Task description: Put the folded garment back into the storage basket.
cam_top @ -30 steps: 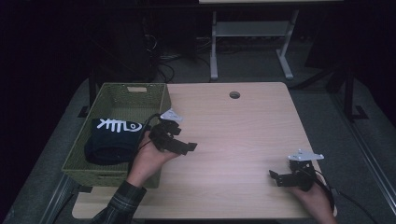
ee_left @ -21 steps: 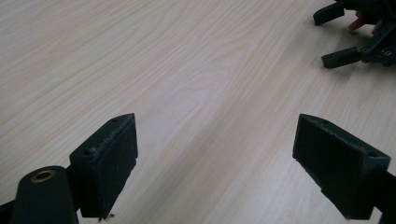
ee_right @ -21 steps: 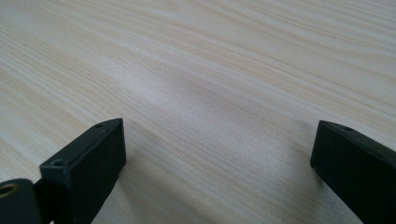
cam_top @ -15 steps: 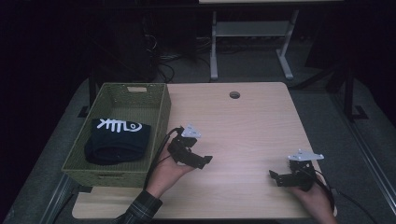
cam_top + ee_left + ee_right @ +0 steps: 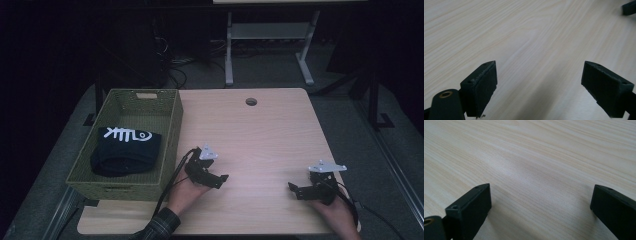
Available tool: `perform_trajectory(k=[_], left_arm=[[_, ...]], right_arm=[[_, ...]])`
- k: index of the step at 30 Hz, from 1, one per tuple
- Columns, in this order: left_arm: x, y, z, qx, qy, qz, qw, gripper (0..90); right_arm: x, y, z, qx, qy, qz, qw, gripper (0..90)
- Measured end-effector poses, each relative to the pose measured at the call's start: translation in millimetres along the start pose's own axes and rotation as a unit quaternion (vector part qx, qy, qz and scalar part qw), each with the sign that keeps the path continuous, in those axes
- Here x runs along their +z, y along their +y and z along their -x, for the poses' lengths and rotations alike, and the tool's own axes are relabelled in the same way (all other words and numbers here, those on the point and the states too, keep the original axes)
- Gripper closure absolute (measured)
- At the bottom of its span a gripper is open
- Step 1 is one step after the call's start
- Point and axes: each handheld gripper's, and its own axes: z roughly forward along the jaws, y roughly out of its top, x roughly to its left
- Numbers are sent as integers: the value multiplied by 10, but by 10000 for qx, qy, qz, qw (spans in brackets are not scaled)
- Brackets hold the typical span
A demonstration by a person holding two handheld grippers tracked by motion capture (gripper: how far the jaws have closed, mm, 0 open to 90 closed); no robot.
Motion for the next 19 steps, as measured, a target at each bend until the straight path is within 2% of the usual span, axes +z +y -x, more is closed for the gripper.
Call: perform_trajectory(k=[2, 8, 14, 19], left_arm=[[53, -48, -2, 49, 106, -45, 9999, 129], [166, -161, -33, 27, 187, -151, 9997, 127], [187, -233, -49, 29, 235, 107, 9997, 126], [188, -233, -49, 32, 238, 103, 9997, 126]], right_arm=[[0, 0, 0, 3, 1, 2, 10000, 28], [0, 0, 0, 0, 0, 1, 10000, 28], [1, 0, 0, 2, 0, 3, 10000, 28], [0, 0, 0, 2, 0, 1, 10000, 28]])
